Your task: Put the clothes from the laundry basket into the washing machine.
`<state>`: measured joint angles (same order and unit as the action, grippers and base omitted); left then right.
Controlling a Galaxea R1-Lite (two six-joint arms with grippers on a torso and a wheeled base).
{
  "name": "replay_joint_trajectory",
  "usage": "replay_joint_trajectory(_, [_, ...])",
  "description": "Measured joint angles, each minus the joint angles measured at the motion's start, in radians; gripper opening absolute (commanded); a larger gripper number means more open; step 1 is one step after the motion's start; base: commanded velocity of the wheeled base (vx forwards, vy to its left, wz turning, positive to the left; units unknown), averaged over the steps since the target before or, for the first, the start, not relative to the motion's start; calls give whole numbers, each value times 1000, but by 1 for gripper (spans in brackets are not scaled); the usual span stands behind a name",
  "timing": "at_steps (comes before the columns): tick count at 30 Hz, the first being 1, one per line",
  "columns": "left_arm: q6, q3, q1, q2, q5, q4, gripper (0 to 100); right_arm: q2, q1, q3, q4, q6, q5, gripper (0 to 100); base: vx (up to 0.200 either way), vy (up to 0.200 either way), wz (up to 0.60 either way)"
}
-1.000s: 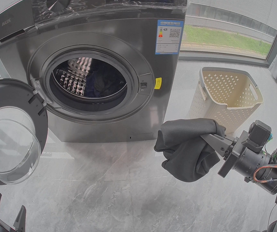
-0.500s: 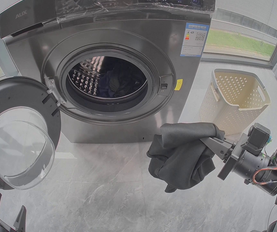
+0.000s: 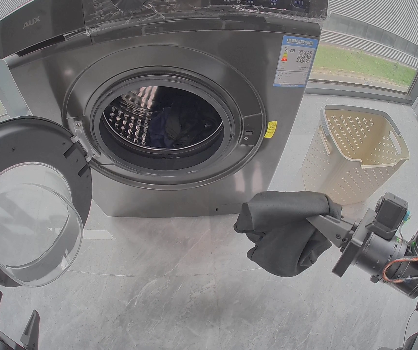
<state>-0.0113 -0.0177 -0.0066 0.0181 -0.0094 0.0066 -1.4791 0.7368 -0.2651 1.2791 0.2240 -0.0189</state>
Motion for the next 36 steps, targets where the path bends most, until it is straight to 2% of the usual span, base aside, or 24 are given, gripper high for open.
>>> replay_joint_trajectory(8, [-2, 0, 1, 0, 0, -1, 100, 0, 1, 36, 5, 0, 3, 0, 0, 0, 0])
replay_joint_trajectory(18, [0, 0, 0, 0, 0, -1, 100, -6, 33, 35, -5, 55, 16, 0, 0, 0, 0])
replay_joint_trajectory(27, [-2, 0, 0, 0, 0, -1, 100, -25, 24, 23, -1, 93, 42, 0, 0, 200, 0])
replay_joint_trajectory(36, [-2, 0, 0, 0, 0, -1, 100, -21, -9, 20, 4, 106, 45, 0, 0, 0, 0])
